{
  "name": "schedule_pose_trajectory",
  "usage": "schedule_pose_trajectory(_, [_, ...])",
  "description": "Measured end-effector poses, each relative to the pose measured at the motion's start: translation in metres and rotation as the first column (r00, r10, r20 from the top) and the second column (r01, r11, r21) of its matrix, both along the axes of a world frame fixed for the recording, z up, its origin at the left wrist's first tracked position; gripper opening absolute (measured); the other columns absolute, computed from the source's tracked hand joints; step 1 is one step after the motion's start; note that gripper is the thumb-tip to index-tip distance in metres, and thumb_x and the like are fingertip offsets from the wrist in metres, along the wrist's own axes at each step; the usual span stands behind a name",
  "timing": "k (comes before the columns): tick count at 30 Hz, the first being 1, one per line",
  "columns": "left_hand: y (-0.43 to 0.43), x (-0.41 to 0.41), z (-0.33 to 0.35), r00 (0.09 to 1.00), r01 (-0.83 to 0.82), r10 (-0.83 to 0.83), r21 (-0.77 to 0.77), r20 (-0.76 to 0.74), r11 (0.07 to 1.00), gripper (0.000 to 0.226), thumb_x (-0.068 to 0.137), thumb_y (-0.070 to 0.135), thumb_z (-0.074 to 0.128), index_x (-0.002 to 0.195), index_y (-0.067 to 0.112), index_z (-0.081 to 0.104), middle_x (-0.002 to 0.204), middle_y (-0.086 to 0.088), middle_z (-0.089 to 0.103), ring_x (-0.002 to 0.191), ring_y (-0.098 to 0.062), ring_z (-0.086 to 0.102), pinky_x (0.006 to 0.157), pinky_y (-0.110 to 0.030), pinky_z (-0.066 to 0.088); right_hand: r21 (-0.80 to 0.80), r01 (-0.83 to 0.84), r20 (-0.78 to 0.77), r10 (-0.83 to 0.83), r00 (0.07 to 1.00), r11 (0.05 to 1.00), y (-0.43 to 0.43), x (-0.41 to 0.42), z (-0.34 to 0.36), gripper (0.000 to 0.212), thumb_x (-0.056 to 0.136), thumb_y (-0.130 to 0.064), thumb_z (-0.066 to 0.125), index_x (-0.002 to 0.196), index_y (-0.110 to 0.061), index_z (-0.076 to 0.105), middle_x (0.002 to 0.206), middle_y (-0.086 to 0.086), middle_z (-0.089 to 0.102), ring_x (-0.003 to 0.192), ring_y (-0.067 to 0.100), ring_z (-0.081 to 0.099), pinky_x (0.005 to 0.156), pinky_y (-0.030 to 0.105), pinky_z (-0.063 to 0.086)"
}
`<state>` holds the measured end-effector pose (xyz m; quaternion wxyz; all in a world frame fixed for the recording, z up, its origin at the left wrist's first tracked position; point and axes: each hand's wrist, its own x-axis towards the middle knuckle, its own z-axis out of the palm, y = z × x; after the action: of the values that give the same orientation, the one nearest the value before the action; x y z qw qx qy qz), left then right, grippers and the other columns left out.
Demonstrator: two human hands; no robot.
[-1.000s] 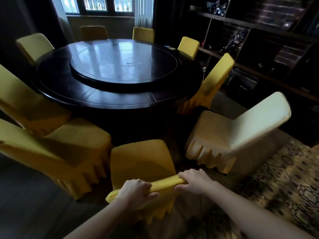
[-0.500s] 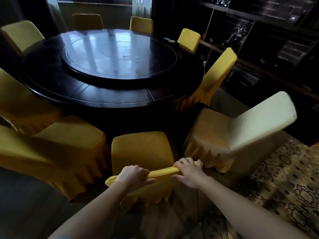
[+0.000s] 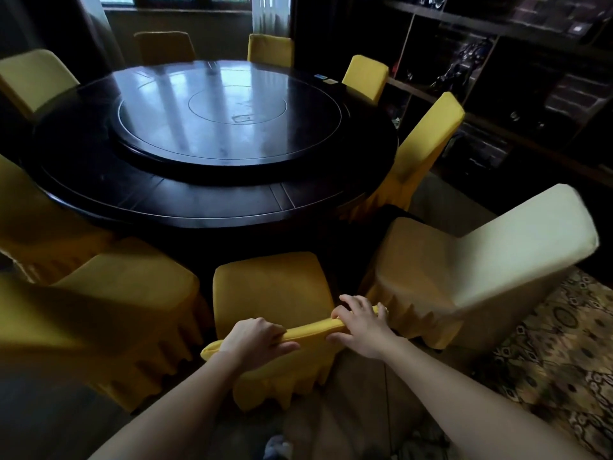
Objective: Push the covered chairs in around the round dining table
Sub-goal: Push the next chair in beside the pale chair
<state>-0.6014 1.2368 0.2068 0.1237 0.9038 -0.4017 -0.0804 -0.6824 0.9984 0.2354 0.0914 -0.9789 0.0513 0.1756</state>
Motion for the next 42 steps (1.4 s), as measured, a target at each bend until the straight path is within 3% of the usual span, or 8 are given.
schedule_pose_trajectory(4, [-0.012,0.026,0.006,0.999,-0.034,0.034,0.015,-0.008,0.999,0.083,0.064,0.085,0.009,0.087,0.026,0.063,0.073,0.011,0.060,0.063,-0.007,0.060,0.058,-0.023,0.051,-0.008,-0.004,-0.036,0.003,0.999,1.000,-0.011,0.033,0.001,0.049,0.090,-0.058,0.046,0.132,-0.034,0.042,0.159,-0.001,0.010,0.146,0.026,0.004,0.112,0.062,0.004])
schedule_pose_trajectory(11, [-0.016,0.061,0.004,0.998,-0.047,0.048,0.025,-0.051,0.999,0.089,0.061,0.091,0.010,0.084,0.025,0.064,0.071,0.010,0.062,0.060,-0.007,0.059,0.056,-0.024,0.053,-0.004,-0.026,-0.051,0.026,0.998,1.000,-0.015,0.066,0.005,0.054,0.088,-0.062,0.045,0.133,-0.032,0.044,0.151,-0.002,0.026,0.140,0.024,0.019,0.112,0.060,0.008])
schedule_pose_trajectory(26, [-0.025,0.058,0.016,0.961,-0.092,0.117,0.107,-0.251,0.990,0.085,0.066,0.087,0.028,0.112,0.026,0.065,0.075,0.012,0.058,0.054,-0.001,0.050,0.048,-0.012,0.034,0.064,0.047,-0.106,-0.040,0.994,0.997,-0.017,0.063,0.013,0.064,0.089,-0.071,0.028,0.133,-0.029,0.047,0.143,-0.003,0.041,0.135,0.024,0.030,0.114,0.060,0.006])
schedule_pose_trajectory(34, [-0.044,0.078,0.020,0.935,0.042,0.046,0.241,-0.351,0.970,0.073,0.070,0.087,0.026,0.075,0.023,0.060,0.061,0.009,0.051,0.051,-0.005,0.046,0.047,-0.020,0.035,0.168,0.131,-0.067,-0.121,0.990,0.977,-0.022,0.058,0.014,0.061,0.095,-0.061,0.024,0.144,-0.027,0.034,0.153,-0.005,0.031,0.143,0.019,0.021,0.116,0.055,0.001])
schedule_pose_trajectory(36, [-0.058,0.083,0.025,0.926,0.050,0.044,0.237,-0.375,0.970,0.083,0.071,0.086,0.024,0.094,0.019,0.067,0.076,0.006,0.061,0.066,-0.008,0.058,0.058,-0.023,0.044,0.194,0.152,-0.052,-0.144,0.988,0.969,-0.029,0.054,0.014,0.062,0.096,-0.059,0.025,0.148,-0.025,0.027,0.158,-0.003,0.021,0.146,0.019,0.012,0.117,0.052,0.001])
schedule_pose_trajectory(38, [-0.079,0.090,0.029,0.939,0.066,-0.005,0.165,-0.344,0.984,0.098,0.065,0.090,0.014,0.127,0.027,0.055,0.128,0.004,0.059,0.112,-0.014,0.058,0.092,-0.030,0.045,0.202,0.192,-0.015,-0.193,0.981,0.960,-0.044,0.052,0.016,0.064,0.097,-0.058,0.026,0.151,-0.025,0.020,0.161,-0.003,0.009,0.148,0.019,0.003,0.116,0.053,0.001])
schedule_pose_trajectory(40, [-0.110,0.097,0.036,0.958,0.141,-0.102,0.129,-0.269,0.981,0.112,0.055,0.093,-0.004,0.145,0.034,0.030,0.155,0.007,0.026,0.141,-0.013,0.028,0.115,-0.037,0.019,0.211,0.251,0.036,-0.264,0.964,0.945,-0.068,0.048,0.019,0.064,0.097,-0.058,0.027,0.152,-0.027,0.015,0.161,-0.005,0.001,0.148,0.018,-0.004,0.116,0.053,0.000])
schedule_pose_trajectory(42, [-0.145,0.097,0.048,0.966,0.187,-0.168,0.080,-0.195,0.979,0.115,0.050,0.093,-0.013,0.148,0.037,0.013,0.159,0.008,0.008,0.146,-0.012,0.006,0.117,-0.039,0.002,0.190,0.288,0.096,-0.310,0.946,0.939,-0.094,0.041,0.024,0.065,0.096,-0.058,0.028,0.152,-0.028,0.011,0.161,-0.006,-0.004,0.147,0.016,-0.008,0.116,0.052,-0.001])
